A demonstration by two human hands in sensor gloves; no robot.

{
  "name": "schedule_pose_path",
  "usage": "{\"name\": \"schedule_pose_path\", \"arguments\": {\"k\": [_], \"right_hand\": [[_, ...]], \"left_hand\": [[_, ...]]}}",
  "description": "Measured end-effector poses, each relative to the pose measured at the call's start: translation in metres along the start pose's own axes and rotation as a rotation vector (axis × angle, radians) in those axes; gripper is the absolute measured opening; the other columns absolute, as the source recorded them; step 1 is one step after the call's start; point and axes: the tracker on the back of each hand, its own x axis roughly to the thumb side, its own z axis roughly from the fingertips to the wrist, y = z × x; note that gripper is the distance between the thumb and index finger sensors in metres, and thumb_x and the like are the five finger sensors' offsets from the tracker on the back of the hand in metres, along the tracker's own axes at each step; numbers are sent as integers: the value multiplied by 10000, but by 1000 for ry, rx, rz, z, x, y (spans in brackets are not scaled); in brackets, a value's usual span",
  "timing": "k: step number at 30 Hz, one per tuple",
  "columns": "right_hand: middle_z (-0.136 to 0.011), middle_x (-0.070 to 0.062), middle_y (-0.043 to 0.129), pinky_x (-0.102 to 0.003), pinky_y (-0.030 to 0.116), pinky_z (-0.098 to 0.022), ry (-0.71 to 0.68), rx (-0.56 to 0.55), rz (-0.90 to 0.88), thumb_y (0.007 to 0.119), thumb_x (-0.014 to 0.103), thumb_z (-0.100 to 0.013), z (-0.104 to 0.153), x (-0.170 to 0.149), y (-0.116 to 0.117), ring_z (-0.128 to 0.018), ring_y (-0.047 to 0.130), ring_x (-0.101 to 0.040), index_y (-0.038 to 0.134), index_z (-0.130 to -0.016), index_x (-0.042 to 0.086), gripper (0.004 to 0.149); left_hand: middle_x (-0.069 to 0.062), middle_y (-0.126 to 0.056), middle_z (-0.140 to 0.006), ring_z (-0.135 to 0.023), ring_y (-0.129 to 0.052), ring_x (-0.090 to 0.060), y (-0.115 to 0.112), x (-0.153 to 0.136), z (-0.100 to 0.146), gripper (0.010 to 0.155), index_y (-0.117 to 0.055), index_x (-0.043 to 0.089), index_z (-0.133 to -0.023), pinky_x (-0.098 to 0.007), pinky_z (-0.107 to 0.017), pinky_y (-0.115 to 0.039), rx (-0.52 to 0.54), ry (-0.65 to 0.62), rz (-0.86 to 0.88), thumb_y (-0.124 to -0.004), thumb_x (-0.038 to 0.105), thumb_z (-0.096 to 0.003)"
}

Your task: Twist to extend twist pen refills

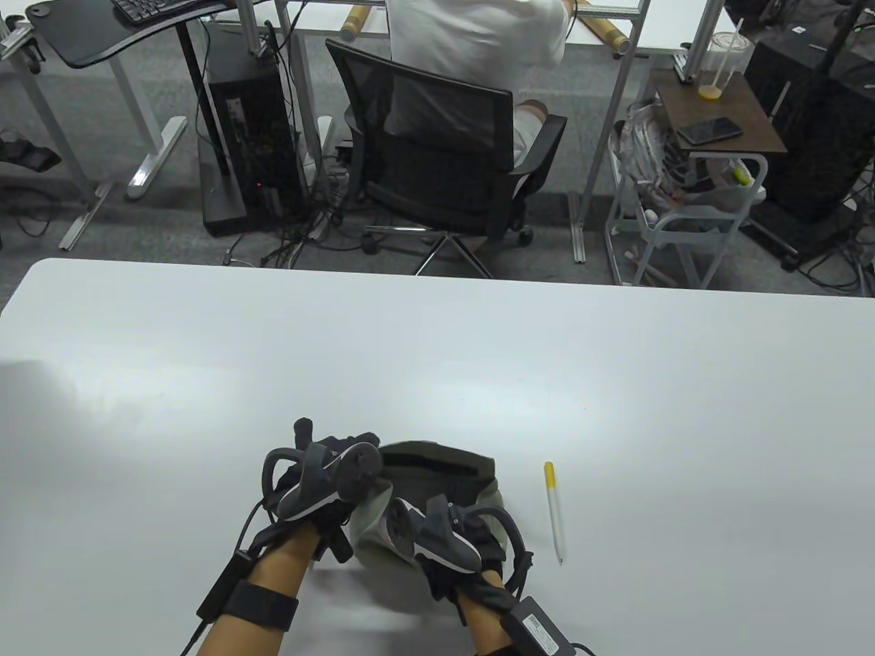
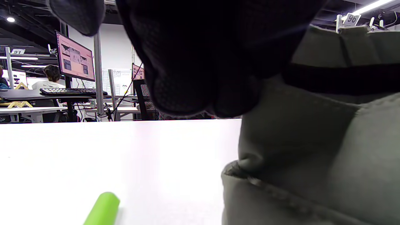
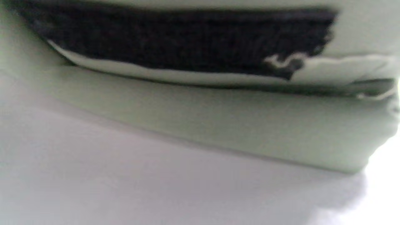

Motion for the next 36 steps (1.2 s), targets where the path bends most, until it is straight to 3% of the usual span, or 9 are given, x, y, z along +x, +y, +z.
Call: {"name": "schedule_pose_path", "arguments": {"k": [4, 7, 15, 18, 22, 27, 30, 33, 36], "right_hand": [[-846, -67, 862, -240, 884, -239, 69, -3, 24, 801, 319, -334, 5, -7, -12, -352, 1003, -124, 899, -739, 293, 418], [-784, -35, 860, -229, 886, -235, 113, -54, 38, 785, 315, -328, 11, -19, -22, -338, 1006, -113, 902, -728, 321, 417], [-671, -74, 948, -253, 864, -152, 89, -277, -296, 775, 297, -337, 27, -50, -44, -224, 999, -129, 889, -760, 216, 446], [-627, -87, 982, -245, 862, -122, 45, -375, -438, 783, 317, -341, 33, -55, -51, -192, 1000, -100, 880, -760, 172, 454], [-602, -96, 996, -243, 864, -105, 29, -529, -632, 819, 341, -342, 42, -62, -58, -170, 1003, -92, 873, -755, 149, 458], [-605, -85, 997, -238, 864, -108, 31, -573, -717, 821, 349, -343, 46, -61, -60, -171, 1001, -87, 871, -757, 160, 458], [-611, -81, 996, -233, 865, -110, 18, -588, -701, 818, 351, -344, 47, -57, -60, -174, 1001, -81, 870, -758, 167, 457], [-612, -82, 995, -232, 866, -111, 19, -595, -697, 813, 346, -346, 49, -54, -61, -176, 1000, -80, 870, -759, 165, 455], [-619, -81, 991, -231, 865, -115, 26, -581, -699, 801, 340, -346, 48, -56, -59, -182, 999, -79, 865, -764, 170, 456]], "left_hand": [[-12, -1066, -655, -550, -1065, -236, 0, 0, 0, 429, -885, 155, -900, -761, -672, -514, 1, -1, -3, -832, 317, -506], [-10, -1067, -655, -550, -1066, -235, 0, 0, 0, 428, -886, 162, -899, -761, -671, -515, 2, 1, -5, -831, 315, -503], [-15, -1060, -674, -569, -1060, -241, 6, 0, 1, 443, -876, 140, -909, -767, -669, -504, -34, 16, 22, -837, 330, -510], [-47, -1034, -734, -623, -1033, -283, 24, -5, 4, 511, -847, 127, -946, -787, -666, -469, -56, 28, 50, -820, 417, -525], [-74, -1014, -775, -657, -1012, -311, 78, -10, 15, 567, -824, 114, -974, -792, -668, -454, 83, 41, 147, -789, 477, -539], [-103, -997, -809, -685, -992, -345, 130, 14, 24, 640, -815, 106, -993, -801, -667, -443, 189, -83, 409, -760, 554, -538], [-114, -983, -825, -691, -982, -355, 141, 36, 21, 659, -816, 111, -992, -808, -666, -436, 129, -100, 393, -791, 574, -525], [-41, -1027, -687, -579, -1026, -269, 144, 52, 19, 530, -884, 155, -883, -776, -672, -494, 174, -105, 262, -854, 521, -501], [-50, -1044, -646, -537, -1039, -262, 145, 58, 18, 482, -908, 135, -861, -763, -673, -515, 176, -126, 299, -880, 443, -491]]}}
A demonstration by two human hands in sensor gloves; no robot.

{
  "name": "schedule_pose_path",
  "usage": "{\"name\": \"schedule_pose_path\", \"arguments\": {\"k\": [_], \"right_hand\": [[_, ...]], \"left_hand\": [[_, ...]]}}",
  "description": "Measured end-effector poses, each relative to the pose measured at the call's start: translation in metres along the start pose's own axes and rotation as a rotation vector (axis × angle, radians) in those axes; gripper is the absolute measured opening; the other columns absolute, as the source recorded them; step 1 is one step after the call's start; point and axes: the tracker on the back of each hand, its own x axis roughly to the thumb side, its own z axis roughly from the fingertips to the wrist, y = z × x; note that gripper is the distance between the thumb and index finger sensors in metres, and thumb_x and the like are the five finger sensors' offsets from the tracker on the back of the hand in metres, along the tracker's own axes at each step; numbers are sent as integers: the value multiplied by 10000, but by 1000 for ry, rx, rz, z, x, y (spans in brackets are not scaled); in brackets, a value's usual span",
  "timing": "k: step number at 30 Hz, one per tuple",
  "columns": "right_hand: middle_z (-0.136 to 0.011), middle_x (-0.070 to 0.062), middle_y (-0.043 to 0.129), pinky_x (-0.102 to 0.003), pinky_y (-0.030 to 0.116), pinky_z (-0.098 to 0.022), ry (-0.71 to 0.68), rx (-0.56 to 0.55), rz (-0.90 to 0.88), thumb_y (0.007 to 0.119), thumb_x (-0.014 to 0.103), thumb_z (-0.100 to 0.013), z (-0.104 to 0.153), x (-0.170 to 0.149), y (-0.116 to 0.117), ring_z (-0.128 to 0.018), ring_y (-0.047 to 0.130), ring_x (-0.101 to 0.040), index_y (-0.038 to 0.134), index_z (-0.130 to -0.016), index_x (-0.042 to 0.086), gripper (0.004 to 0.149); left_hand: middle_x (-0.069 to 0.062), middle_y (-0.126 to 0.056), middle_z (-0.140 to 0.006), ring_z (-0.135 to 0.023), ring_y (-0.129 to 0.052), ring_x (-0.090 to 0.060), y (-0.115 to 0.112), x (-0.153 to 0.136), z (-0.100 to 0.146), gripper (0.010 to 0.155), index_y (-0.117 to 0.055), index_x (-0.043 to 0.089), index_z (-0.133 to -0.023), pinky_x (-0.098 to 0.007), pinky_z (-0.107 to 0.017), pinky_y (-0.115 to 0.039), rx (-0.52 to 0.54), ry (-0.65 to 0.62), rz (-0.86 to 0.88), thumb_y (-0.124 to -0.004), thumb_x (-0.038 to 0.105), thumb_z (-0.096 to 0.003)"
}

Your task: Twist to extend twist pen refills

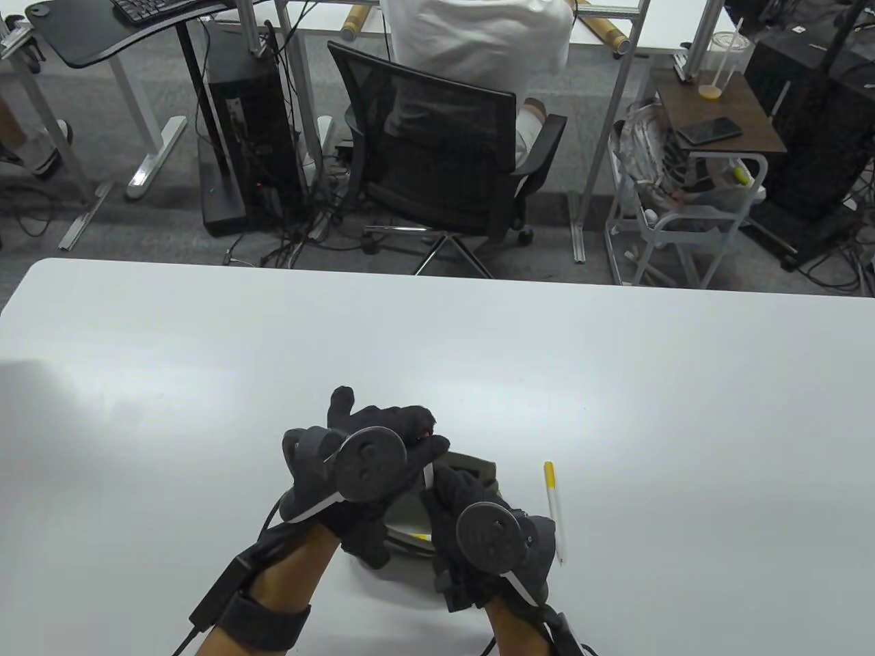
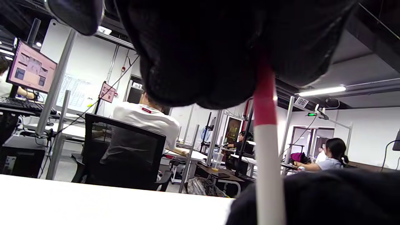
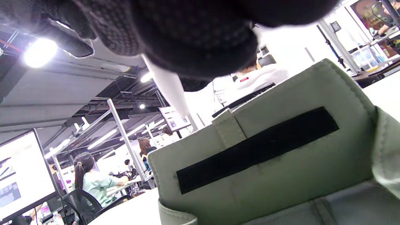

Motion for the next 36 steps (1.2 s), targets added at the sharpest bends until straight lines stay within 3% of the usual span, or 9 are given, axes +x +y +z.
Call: {"name": "schedule_pose_path", "arguments": {"k": [12, 18, 24, 29, 32, 34, 36], "right_hand": [[-625, -80, 989, -230, 863, -119, 0, 2, -37, 787, 325, -345, 0, 0, 0, -186, 994, -77, 866, -767, 178, 454], [-630, -74, 988, -229, 862, -122, 10, 11, -37, 785, 322, -344, -1, -1, 1, -188, 993, -75, 867, -768, 185, 453], [-630, -74, 989, -229, 861, -121, 8, 21, -24, 788, 324, -341, -1, -1, 3, -187, 992, -74, 868, -763, 191, 450], [-632, -69, 991, -229, 861, -121, 11, 12, -30, 792, 329, -340, -1, 0, 2, -186, 992, -73, 869, -765, 194, 452], [-632, -71, 994, -235, 859, -123, 24, -19, -26, 803, 330, -338, -4, -6, -8, -187, 991, -79, 875, -762, 193, 451], [-630, -70, 995, -235, 858, -123, 51, -52, -25, 806, 333, -339, -6, -15, -18, -186, 990, -80, 876, -762, 191, 451], [-626, -71, 997, -235, 857, -122, 85, -93, -27, 809, 342, -343, -8, -25, -28, -184, 989, -81, 877, -762, 188, 452]], "left_hand": [[-71, -1051, -734, -628, -1041, -279, 1, 1, 4, 438, -900, 158, -897, -757, -695, -502, 56, -133, -11, -858, 334, -498], [-77, -999, -888, -763, -1011, -292, -5, -3, 5, 467, -826, 194, -981, -768, -697, -476, -7, -187, 62, -792, 238, -518], [-80, -972, -921, -794, -984, -307, -11, -11, 7, 468, -804, 215, -993, -761, -704, -470, -20, -198, 163, -772, 211, -527], [-73, -954, -937, -822, -972, -301, -11, -17, 9, 507, -753, 183, -1040, -756, -704, -469, 7, -194, 179, -777, 268, -541], [-136, -825, -1052, -918, -857, -395, -9, -33, 19, 635, -641, 139, -1112, -780, -702, -415, 41, -153, 177, -753, 425, -556], [-150, -790, -1079, -947, -817, -428, -11, -51, 31, 669, -611, 131, -1127, -791, -694, -396, 83, -88, 80, -737, 467, -562], [-172, -757, -1105, -972, -783, -455, -19, -75, 47, 699, -593, 127, -1141, -804, -685, -381, 62, -8, -86, -726, 499, -564]]}}
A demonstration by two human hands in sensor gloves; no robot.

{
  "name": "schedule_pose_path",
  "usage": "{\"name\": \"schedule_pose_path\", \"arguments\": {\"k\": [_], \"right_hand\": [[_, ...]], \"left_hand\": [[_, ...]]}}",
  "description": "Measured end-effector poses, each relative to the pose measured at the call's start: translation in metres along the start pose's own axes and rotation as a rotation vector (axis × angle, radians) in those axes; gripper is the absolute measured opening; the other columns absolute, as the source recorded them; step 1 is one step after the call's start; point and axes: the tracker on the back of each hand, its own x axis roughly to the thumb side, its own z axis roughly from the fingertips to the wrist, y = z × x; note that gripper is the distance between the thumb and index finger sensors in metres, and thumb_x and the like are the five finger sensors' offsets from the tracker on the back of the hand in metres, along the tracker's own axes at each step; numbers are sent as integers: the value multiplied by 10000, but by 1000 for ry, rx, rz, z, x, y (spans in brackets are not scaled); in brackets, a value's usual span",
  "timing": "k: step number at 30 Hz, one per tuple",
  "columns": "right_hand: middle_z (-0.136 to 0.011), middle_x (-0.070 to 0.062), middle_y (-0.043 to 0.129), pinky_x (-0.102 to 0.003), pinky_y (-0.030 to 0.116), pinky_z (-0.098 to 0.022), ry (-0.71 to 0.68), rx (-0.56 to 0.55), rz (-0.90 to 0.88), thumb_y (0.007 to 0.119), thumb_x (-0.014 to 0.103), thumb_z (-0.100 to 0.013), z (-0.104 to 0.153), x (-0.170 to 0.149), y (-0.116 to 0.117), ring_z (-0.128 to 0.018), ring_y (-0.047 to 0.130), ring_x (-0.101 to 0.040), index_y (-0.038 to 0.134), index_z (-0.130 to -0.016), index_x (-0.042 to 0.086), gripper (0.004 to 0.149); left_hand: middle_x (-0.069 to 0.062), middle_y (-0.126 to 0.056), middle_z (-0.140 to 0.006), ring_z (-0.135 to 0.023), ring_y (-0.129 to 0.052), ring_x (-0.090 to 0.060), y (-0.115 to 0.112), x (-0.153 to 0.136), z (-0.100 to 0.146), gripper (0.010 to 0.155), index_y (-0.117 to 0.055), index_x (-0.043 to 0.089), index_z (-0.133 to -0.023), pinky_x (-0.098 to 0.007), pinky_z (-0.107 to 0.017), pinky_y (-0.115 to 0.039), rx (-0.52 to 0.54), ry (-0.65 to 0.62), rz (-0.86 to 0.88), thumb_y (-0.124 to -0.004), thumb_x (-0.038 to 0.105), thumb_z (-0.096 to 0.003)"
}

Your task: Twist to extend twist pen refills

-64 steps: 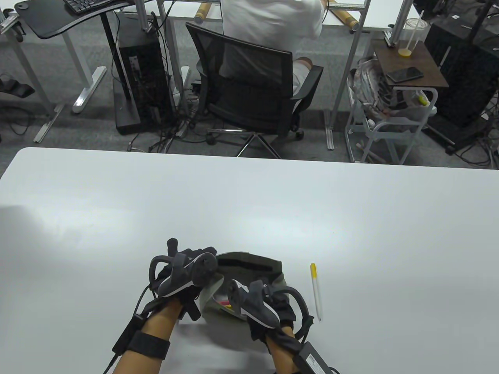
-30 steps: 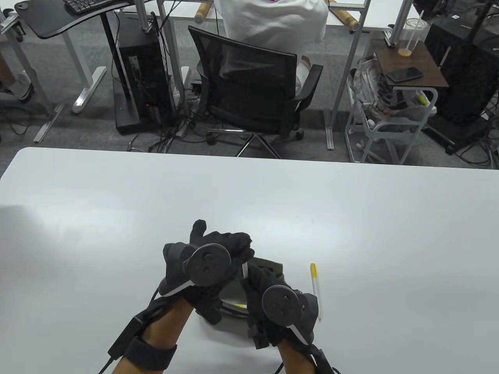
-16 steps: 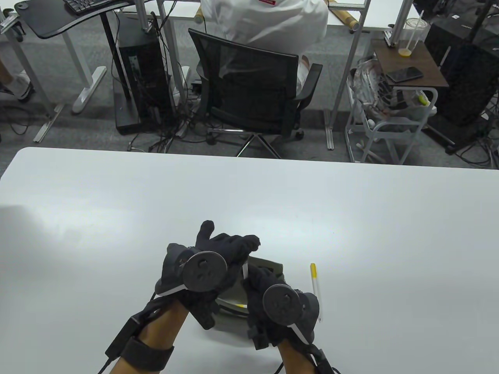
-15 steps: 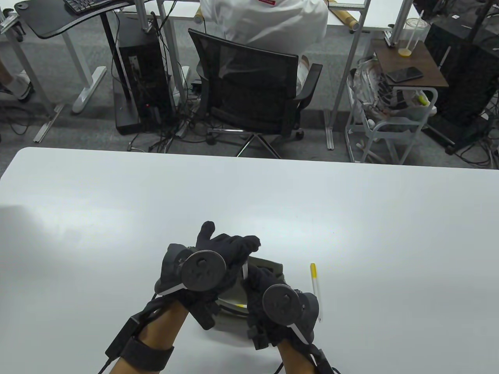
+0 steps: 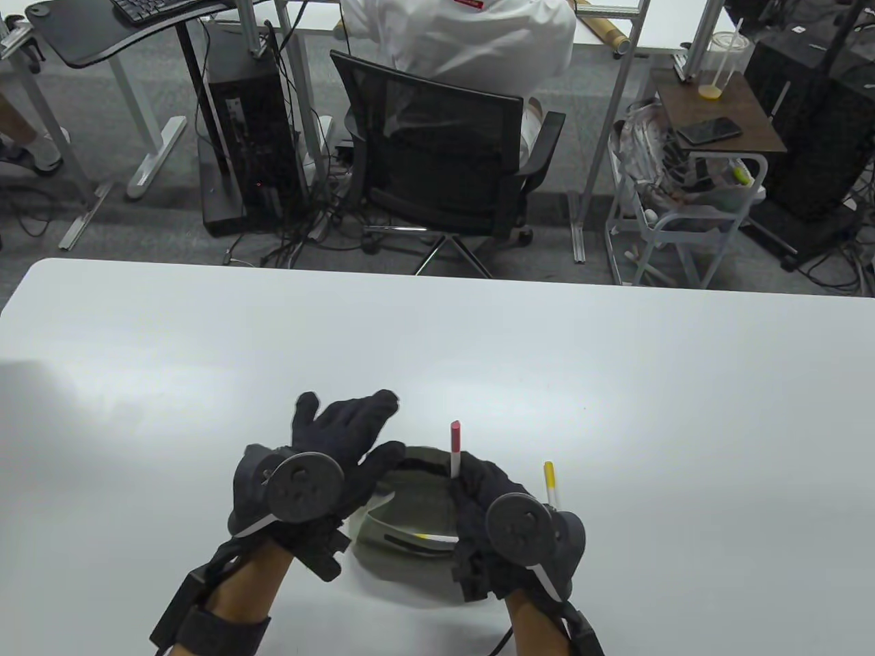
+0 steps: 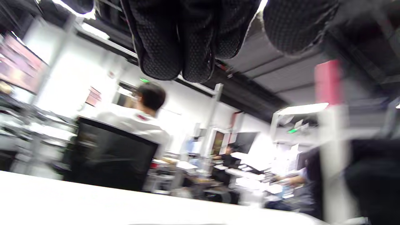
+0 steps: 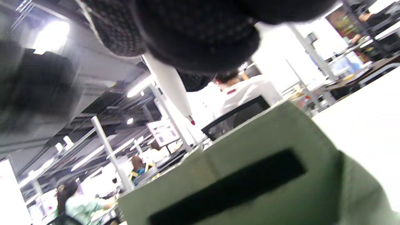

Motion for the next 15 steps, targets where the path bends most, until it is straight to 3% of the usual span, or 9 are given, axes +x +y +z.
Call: {"name": "schedule_pose_path", "arguments": {"k": [3, 5, 10, 15], "right_hand": [[-613, -86, 999, -247, 850, -121, 54, -35, -7, 825, 348, -351, -6, -12, -16, -180, 983, -94, 883, -763, 163, 456], [-597, -95, 1001, -251, 847, -121, 80, -56, 51, 841, 356, -352, -12, -19, -27, -178, 981, -99, 890, -760, 143, 463], [-556, -94, 1012, -256, 846, -116, 240, -2, 308, 885, 380, -336, -26, -52, -36, -170, 980, -103, 911, -739, 130, 476], [-541, -89, 1021, -253, 848, -115, 449, 178, 587, 916, 391, -323, -28, -100, -15, -169, 981, -98, 930, -725, 138, 475]], "left_hand": [[-217, -673, -1165, -1025, -701, -510, -26, -41, 29, 785, -535, 113, -1174, -824, -666, -363, -121, 154, -337, -704, 566, -555], [-227, -626, -1191, -1051, -647, -532, -41, -65, 46, 821, -503, 105, -1186, -831, -658, -350, -192, 207, -448, -691, 590, -551], [-249, -532, -1228, -1089, -536, -566, -56, -100, 60, 853, -446, 94, -1199, -842, -654, -306, -294, 317, -353, -680, 599, -552], [-251, -547, -1220, -1085, -543, -565, -61, -112, 65, 848, -460, 93, -1195, -844, -649, -307, -296, 367, -285, -688, 593, -549]]}}
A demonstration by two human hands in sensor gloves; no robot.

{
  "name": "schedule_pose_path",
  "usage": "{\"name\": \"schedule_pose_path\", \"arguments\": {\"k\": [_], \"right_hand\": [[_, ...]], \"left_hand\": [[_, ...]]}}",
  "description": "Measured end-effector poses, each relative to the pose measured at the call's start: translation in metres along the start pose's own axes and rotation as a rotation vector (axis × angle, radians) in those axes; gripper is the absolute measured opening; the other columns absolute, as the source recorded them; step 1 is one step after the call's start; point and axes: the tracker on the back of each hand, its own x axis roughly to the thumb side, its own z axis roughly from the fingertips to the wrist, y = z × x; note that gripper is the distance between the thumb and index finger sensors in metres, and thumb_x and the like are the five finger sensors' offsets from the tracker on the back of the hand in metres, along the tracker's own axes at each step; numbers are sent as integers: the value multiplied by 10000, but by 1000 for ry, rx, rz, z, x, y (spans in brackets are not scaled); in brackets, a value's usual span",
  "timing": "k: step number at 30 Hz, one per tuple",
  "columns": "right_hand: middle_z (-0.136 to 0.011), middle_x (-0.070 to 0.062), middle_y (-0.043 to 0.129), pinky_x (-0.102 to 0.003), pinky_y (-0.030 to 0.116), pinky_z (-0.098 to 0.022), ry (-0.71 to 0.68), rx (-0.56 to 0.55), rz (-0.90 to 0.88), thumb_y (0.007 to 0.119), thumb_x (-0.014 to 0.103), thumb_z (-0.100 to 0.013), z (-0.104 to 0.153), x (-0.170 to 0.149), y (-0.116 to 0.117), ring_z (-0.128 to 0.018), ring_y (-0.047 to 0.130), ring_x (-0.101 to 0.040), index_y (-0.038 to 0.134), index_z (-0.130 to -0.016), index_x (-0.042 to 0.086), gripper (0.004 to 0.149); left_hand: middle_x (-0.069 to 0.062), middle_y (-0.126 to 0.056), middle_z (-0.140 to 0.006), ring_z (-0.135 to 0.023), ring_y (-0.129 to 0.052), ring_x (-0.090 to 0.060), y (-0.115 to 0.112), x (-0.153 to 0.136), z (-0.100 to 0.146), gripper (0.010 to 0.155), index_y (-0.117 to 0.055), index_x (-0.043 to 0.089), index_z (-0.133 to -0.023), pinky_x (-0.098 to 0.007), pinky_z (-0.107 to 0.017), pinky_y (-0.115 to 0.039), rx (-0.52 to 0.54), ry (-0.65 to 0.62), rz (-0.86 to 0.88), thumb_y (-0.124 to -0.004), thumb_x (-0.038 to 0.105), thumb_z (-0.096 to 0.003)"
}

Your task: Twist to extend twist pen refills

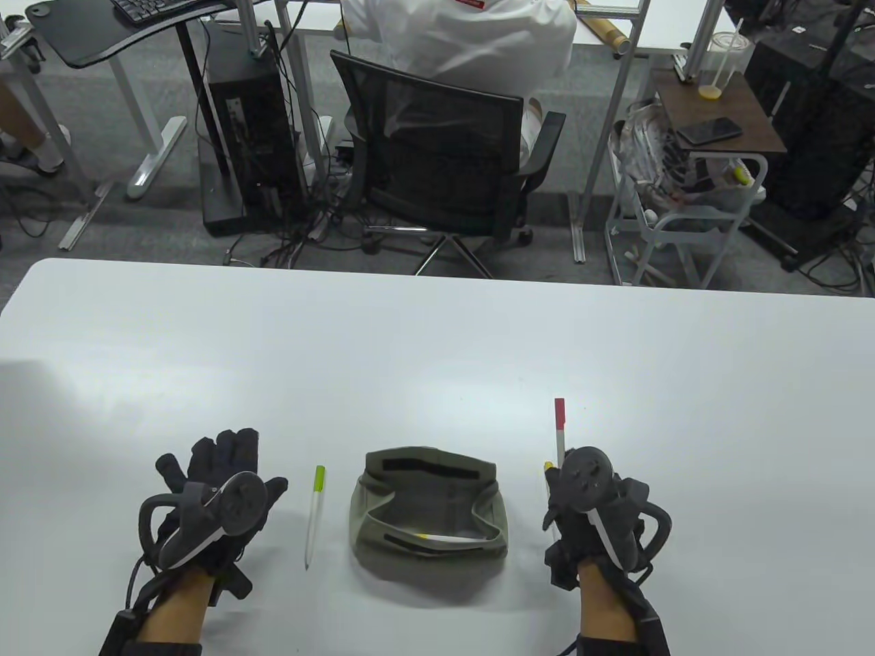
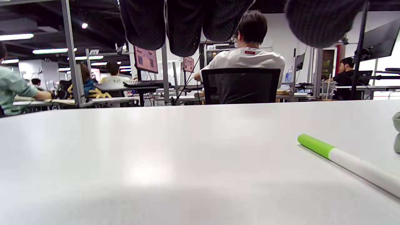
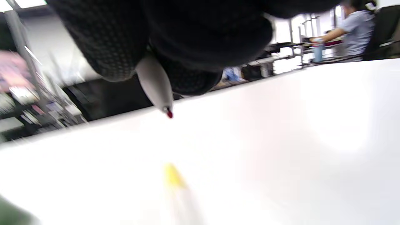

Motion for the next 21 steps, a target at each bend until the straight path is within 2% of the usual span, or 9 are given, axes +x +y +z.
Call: {"name": "schedule_pose_path", "arguments": {"k": [2, 5, 12, 21], "right_hand": [[-545, -79, 1022, -249, 850, -121, 58, 83, 132, 921, 397, -319, -7, -6, 18, -177, 981, -92, 933, -723, 151, 473], [-547, -73, 1022, -247, 851, -122, 99, 146, 215, 926, 402, -316, -11, -10, 34, -177, 980, -88, 934, -721, 161, 471], [-556, -62, 1020, -245, 853, -126, 142, 255, 309, 929, 408, -312, -13, -14, 53, -184, 982, -85, 924, -731, 174, 479], [-581, -53, 1009, -247, 854, -136, 163, 284, 322, 899, 416, -315, -12, -15, 53, -203, 985, -93, 880, -776, 190, 513]], "left_hand": [[-249, -554, -1217, -1083, -549, -564, -1, -2, 1, 845, -467, 93, -1193, -843, -648, -310, -3, -3, 17, -690, 592, -549], [-248, -562, -1215, -1082, -554, -564, -1, -4, 1, 845, -469, 90, -1192, -844, -647, -311, -4, -3, 28, -691, 592, -549], [-245, -572, -1210, -1080, -560, -560, -4, -11, -2, 839, -475, 94, -1190, -843, -647, -313, -13, 11, 42, -692, 592, -550], [-242, -575, -1211, -1080, -560, -560, -8, -11, -2, 843, -475, 93, -1190, -843, -648, -313, -44, 16, 47, -694, 593, -549]]}}
